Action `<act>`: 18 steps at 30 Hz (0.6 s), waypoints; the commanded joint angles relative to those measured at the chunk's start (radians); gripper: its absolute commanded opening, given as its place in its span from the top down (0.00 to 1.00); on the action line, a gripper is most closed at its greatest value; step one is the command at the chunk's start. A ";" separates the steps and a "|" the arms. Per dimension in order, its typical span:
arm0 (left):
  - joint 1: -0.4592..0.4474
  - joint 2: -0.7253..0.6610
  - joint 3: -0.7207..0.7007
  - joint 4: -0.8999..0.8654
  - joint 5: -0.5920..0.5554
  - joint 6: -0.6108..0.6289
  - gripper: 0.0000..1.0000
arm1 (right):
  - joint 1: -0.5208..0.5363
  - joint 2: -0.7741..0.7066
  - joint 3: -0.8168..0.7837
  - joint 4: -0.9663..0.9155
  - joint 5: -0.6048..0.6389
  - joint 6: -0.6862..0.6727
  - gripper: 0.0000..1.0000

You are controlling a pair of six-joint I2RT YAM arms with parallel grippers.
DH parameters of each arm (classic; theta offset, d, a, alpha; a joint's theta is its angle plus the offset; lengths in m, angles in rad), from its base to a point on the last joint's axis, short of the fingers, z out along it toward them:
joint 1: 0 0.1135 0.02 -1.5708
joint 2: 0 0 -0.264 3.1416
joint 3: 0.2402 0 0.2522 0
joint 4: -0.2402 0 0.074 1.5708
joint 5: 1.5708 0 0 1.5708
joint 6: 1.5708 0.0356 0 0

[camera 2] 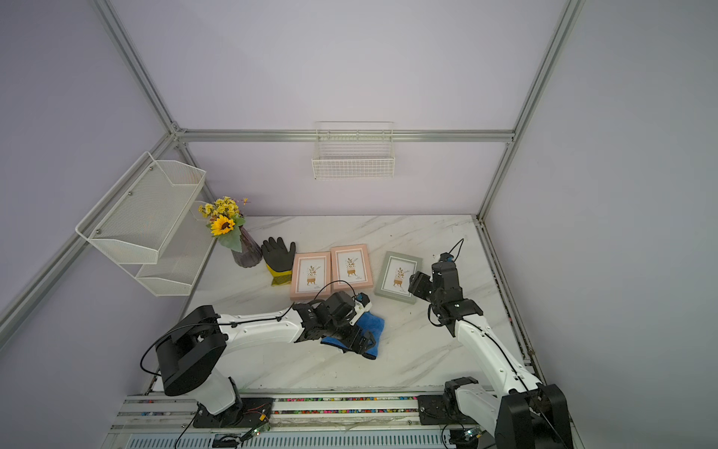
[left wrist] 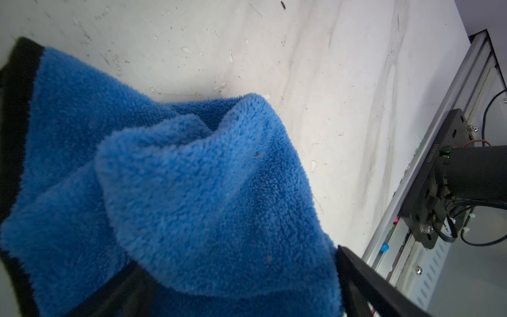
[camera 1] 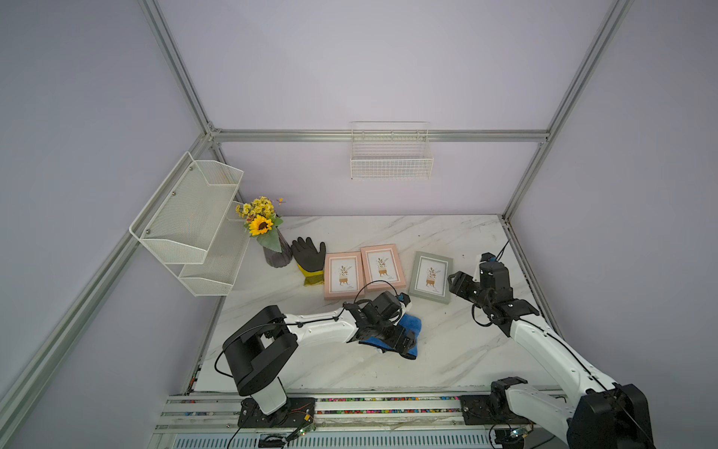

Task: Wipe the picture frame with a cloth
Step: Place the cleaning item at the center of the board.

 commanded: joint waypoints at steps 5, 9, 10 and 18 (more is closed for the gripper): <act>0.022 -0.096 -0.057 0.130 0.088 -0.017 0.00 | -0.005 0.003 -0.021 0.023 -0.005 -0.003 0.33; 0.033 -0.115 -0.075 0.133 0.085 -0.020 0.01 | -0.005 -0.009 -0.031 0.034 -0.055 -0.006 0.34; 0.035 -0.131 -0.085 0.139 0.084 -0.020 0.01 | -0.004 -0.014 -0.034 0.033 -0.066 -0.007 0.34; 0.078 -0.433 -0.171 0.049 -0.332 -0.086 0.00 | -0.005 -0.066 -0.031 0.009 0.011 -0.009 0.33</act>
